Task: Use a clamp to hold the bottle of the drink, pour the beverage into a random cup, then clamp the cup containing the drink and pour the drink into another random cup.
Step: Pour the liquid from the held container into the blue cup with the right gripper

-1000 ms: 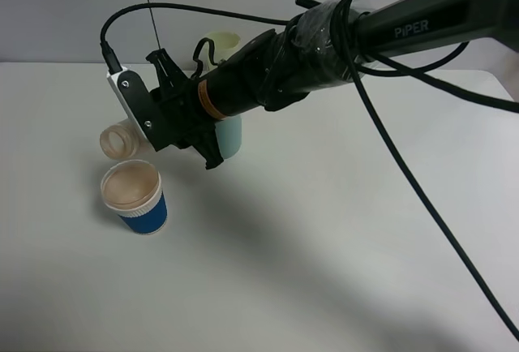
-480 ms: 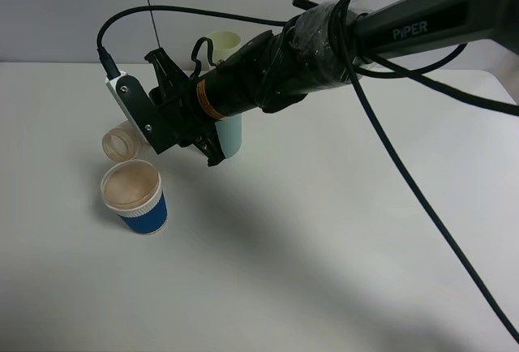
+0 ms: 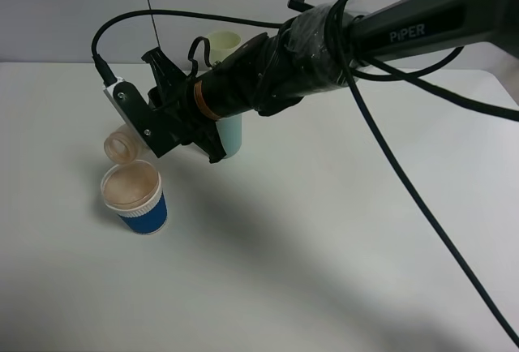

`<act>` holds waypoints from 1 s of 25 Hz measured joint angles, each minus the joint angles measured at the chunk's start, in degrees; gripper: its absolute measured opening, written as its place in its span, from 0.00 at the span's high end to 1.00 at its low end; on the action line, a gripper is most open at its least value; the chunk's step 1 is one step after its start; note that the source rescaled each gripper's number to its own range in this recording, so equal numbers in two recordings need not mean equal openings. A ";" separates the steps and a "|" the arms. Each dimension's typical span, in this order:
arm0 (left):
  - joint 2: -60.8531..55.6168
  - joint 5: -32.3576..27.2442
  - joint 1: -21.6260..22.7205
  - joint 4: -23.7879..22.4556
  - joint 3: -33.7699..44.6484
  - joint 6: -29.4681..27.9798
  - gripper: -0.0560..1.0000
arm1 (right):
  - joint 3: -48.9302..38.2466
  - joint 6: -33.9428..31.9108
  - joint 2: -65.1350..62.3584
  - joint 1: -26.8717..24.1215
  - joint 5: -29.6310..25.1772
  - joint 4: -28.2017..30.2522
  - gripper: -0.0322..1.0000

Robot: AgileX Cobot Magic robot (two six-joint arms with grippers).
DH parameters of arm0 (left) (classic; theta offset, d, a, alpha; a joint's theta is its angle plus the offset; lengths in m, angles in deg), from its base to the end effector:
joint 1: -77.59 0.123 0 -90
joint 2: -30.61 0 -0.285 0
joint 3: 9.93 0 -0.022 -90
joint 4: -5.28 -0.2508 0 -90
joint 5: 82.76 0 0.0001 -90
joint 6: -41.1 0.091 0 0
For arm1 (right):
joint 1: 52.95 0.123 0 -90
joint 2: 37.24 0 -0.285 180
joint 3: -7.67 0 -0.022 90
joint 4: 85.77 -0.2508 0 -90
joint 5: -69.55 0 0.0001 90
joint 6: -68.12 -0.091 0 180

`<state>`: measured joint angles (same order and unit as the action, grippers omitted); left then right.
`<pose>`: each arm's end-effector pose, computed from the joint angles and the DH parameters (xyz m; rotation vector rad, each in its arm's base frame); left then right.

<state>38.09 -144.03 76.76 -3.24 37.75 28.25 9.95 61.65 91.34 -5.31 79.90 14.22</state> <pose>-0.0082 0.0119 0.2816 -0.2212 2.0112 0.0265 0.3004 0.3532 0.1598 -2.1386 0.6479 -0.2415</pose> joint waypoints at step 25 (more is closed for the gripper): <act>0.00 0.00 0.00 0.00 0.00 0.00 0.11 | 0.00 4.83 0.00 1.01 -3.01 -0.05 0.96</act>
<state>38.09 -144.03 76.76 -3.24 37.75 28.25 9.95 66.47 91.34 -4.30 76.89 14.18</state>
